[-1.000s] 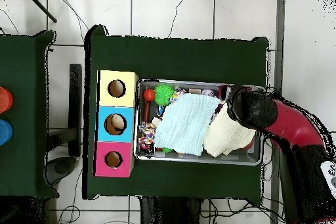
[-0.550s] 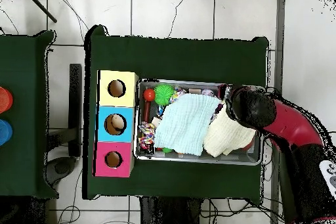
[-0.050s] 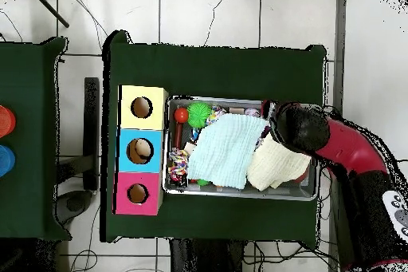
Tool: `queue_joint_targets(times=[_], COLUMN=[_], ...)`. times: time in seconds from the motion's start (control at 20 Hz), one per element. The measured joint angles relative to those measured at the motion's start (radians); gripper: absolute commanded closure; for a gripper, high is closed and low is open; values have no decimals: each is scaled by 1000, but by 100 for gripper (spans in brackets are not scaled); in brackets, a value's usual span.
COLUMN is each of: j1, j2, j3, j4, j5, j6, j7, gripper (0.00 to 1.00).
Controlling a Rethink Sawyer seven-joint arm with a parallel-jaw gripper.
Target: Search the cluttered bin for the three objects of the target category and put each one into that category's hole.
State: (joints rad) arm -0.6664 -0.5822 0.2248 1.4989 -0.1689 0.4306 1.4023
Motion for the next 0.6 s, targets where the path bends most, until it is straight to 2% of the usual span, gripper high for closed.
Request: queue_joint_targets(times=[0.6], j1=[-2], j2=[14], j3=[0], j4=[-46], j5=[0], j6=[0], j7=[0], gripper=[0])
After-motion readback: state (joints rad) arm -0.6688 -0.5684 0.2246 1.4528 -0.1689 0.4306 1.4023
